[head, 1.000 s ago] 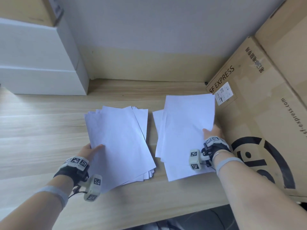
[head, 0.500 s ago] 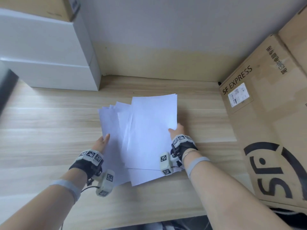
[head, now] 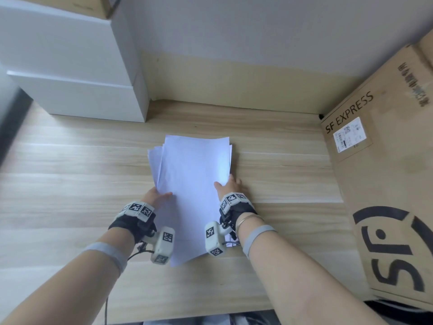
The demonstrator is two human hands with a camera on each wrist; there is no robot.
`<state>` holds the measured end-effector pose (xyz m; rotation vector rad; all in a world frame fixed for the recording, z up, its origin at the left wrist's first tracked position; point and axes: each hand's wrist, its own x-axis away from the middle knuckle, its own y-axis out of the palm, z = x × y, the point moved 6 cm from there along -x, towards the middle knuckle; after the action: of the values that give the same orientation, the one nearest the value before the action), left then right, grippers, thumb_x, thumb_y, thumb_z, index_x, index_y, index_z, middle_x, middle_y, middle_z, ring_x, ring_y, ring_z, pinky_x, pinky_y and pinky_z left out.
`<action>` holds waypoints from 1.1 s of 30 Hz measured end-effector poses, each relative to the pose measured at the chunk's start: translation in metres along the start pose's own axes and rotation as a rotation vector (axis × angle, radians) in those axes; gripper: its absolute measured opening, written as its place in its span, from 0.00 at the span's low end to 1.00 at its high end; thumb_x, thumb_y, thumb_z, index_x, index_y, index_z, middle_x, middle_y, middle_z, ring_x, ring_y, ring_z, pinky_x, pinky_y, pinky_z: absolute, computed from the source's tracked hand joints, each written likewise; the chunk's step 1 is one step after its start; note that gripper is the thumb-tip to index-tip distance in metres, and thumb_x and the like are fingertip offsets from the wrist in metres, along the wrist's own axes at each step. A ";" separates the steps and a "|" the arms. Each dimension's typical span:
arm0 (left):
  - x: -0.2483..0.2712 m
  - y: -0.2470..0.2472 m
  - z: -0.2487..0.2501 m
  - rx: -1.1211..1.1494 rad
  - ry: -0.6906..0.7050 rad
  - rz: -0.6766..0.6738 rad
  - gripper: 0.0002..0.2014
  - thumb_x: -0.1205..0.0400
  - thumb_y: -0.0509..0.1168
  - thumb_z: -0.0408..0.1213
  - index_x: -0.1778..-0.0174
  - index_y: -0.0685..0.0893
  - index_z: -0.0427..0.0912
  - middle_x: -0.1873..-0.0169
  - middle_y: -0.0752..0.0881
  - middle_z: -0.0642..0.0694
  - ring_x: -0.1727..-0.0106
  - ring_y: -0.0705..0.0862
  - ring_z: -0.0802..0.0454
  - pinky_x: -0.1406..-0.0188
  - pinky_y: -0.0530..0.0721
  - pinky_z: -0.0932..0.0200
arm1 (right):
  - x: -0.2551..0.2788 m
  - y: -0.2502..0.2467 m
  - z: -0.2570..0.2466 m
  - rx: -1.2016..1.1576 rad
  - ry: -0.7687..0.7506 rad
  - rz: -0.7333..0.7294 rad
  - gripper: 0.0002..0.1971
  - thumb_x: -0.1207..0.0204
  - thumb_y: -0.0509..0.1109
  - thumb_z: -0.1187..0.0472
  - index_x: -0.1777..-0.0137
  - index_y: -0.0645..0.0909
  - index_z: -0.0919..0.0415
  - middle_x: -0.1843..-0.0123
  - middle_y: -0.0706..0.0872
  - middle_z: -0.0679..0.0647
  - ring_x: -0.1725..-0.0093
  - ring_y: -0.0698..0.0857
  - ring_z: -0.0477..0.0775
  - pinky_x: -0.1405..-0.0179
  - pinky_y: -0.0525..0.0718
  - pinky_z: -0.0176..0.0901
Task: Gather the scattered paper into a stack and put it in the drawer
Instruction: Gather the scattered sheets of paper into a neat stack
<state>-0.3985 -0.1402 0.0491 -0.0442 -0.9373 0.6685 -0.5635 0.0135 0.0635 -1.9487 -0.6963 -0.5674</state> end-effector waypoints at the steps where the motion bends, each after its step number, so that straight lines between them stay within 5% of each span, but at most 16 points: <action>1: 0.000 0.000 -0.001 0.022 -0.010 -0.006 0.20 0.21 0.64 0.28 0.32 0.75 0.27 0.39 0.83 0.30 0.42 0.81 0.38 0.44 0.76 0.53 | -0.002 -0.001 0.002 -0.011 -0.007 -0.018 0.29 0.21 0.61 0.51 0.21 0.62 0.58 0.20 0.59 0.59 0.26 0.72 0.61 0.27 0.70 0.51; 3: -0.003 -0.001 -0.005 0.066 -0.026 -0.012 0.20 0.22 0.66 0.27 0.33 0.76 0.30 0.44 0.84 0.33 0.45 0.82 0.39 0.44 0.78 0.50 | -0.007 -0.007 0.008 -0.054 -0.034 -0.028 0.13 0.21 0.62 0.54 0.41 0.79 0.57 0.27 0.68 0.60 0.39 0.77 0.60 0.40 0.74 0.43; 4: -0.004 0.000 -0.006 0.100 -0.029 -0.018 0.19 0.22 0.66 0.28 0.34 0.77 0.32 0.48 0.84 0.35 0.47 0.82 0.39 0.45 0.79 0.49 | -0.009 -0.010 0.010 -0.048 -0.055 -0.030 0.06 0.22 0.62 0.55 0.54 0.79 0.55 0.34 0.71 0.59 0.47 0.77 0.59 0.47 0.72 0.40; 5: -0.003 0.001 -0.006 0.136 -0.022 -0.023 0.17 0.22 0.66 0.27 0.36 0.79 0.34 0.52 0.85 0.37 0.49 0.82 0.40 0.47 0.81 0.49 | -0.008 -0.014 0.012 -0.047 -0.070 -0.022 0.06 0.22 0.63 0.56 0.57 0.78 0.57 0.39 0.72 0.58 0.50 0.76 0.58 0.51 0.69 0.38; 8: 0.003 0.004 0.003 0.296 0.060 -0.028 0.11 0.21 0.64 0.22 0.45 0.79 0.38 0.71 0.87 0.46 0.61 0.82 0.43 0.58 0.81 0.52 | -0.010 -0.022 0.015 -0.223 -0.090 -0.012 0.19 0.23 0.67 0.60 0.32 0.74 0.63 0.36 0.80 0.60 0.39 0.82 0.62 0.48 0.74 0.39; 10: 0.006 0.003 0.014 0.353 0.111 -0.054 0.09 0.21 0.64 0.22 0.51 0.81 0.38 0.75 0.88 0.49 0.68 0.84 0.47 0.53 0.82 0.49 | -0.008 -0.034 0.009 -0.393 -0.090 0.027 0.29 0.23 0.69 0.58 0.24 0.65 0.68 0.27 0.76 0.61 0.29 0.77 0.61 0.33 0.74 0.45; 11: 0.008 0.001 0.022 0.372 0.144 -0.076 0.09 0.22 0.64 0.22 0.54 0.82 0.40 0.76 0.90 0.51 0.69 0.85 0.50 0.51 0.82 0.49 | -0.006 -0.044 0.004 -0.442 -0.092 0.061 0.31 0.23 0.69 0.57 0.24 0.65 0.69 0.27 0.75 0.62 0.28 0.76 0.60 0.28 0.72 0.49; 13: 0.010 -0.005 0.042 0.381 0.209 -0.095 0.11 0.22 0.64 0.23 0.57 0.82 0.45 0.76 0.91 0.55 0.71 0.88 0.55 0.53 0.82 0.51 | -0.003 -0.069 -0.013 -0.529 -0.186 0.139 0.22 0.24 0.71 0.58 0.34 0.75 0.71 0.37 0.84 0.63 0.40 0.82 0.56 0.31 0.79 0.47; 16: 0.016 -0.019 0.077 0.384 0.309 -0.051 0.08 0.22 0.65 0.25 0.61 0.82 0.43 0.79 0.89 0.60 0.76 0.87 0.66 0.60 0.83 0.59 | 0.015 -0.112 -0.050 -0.598 -0.379 0.205 0.10 0.24 0.70 0.68 0.44 0.81 0.71 0.52 0.84 0.57 0.52 0.81 0.50 0.63 0.79 0.16; 19: 0.025 -0.033 0.108 0.403 0.405 0.016 0.06 0.22 0.65 0.24 0.59 0.83 0.38 0.81 0.87 0.62 0.77 0.85 0.70 0.63 0.82 0.64 | 0.033 -0.138 -0.080 -0.698 -0.497 0.204 0.08 0.25 0.70 0.72 0.46 0.81 0.67 0.51 0.84 0.57 0.50 0.82 0.51 0.55 0.81 0.31; 22: 0.035 -0.042 0.129 0.484 0.462 0.023 0.07 0.22 0.63 0.23 0.56 0.82 0.40 0.77 0.89 0.60 0.72 0.87 0.67 0.62 0.81 0.66 | 0.042 -0.145 -0.095 -0.742 -0.550 0.142 0.04 0.24 0.69 0.71 0.52 0.82 0.65 0.56 0.86 0.57 0.57 0.85 0.51 0.48 0.81 0.44; 24: 0.044 -0.047 0.137 0.505 0.495 0.021 0.10 0.22 0.65 0.24 0.47 0.81 0.37 0.68 0.89 0.54 0.64 0.86 0.58 0.59 0.82 0.64 | 0.047 -0.149 -0.099 -0.718 -0.554 0.129 0.08 0.24 0.69 0.69 0.61 0.81 0.57 0.64 0.85 0.48 0.68 0.85 0.40 0.58 0.81 0.36; 26: 0.052 -0.054 0.142 0.535 0.524 0.008 0.15 0.30 0.71 0.25 0.48 0.82 0.37 0.67 0.89 0.53 0.63 0.87 0.57 0.60 0.83 0.65 | 0.049 -0.149 -0.101 -0.745 -0.576 0.095 0.10 0.26 0.72 0.70 0.64 0.81 0.54 0.68 0.86 0.42 0.73 0.85 0.33 0.66 0.82 0.27; 29: 0.064 -0.060 0.150 0.557 0.590 -0.049 0.20 0.42 0.76 0.32 0.54 0.83 0.47 0.64 0.92 0.55 0.62 0.89 0.63 0.59 0.87 0.68 | 0.054 -0.147 -0.104 -0.798 -0.618 0.093 0.10 0.34 0.77 0.74 0.57 0.82 0.61 0.63 0.86 0.43 0.72 0.84 0.25 0.68 0.82 0.19; 31: 0.070 -0.061 0.156 0.555 0.609 -0.069 0.25 0.47 0.78 0.39 0.53 0.83 0.48 0.54 0.90 0.48 0.54 0.89 0.55 0.48 0.87 0.60 | 0.059 -0.146 -0.108 -0.812 -0.659 0.110 0.20 0.39 0.80 0.72 0.48 0.80 0.64 0.58 0.85 0.45 0.68 0.84 0.24 0.63 0.83 0.20; 33: 0.078 -0.063 0.161 0.568 0.625 -0.065 0.26 0.46 0.77 0.43 0.51 0.84 0.47 0.46 0.87 0.39 0.46 0.86 0.44 0.40 0.83 0.49 | 0.061 -0.145 -0.111 -0.811 -0.678 0.109 0.22 0.40 0.81 0.73 0.49 0.78 0.59 0.58 0.84 0.44 0.68 0.84 0.24 0.63 0.82 0.21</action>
<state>-0.4559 -0.1872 0.2234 0.2678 -0.1305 0.7774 -0.6278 -0.0167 0.2425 -2.9798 -0.8320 -0.0859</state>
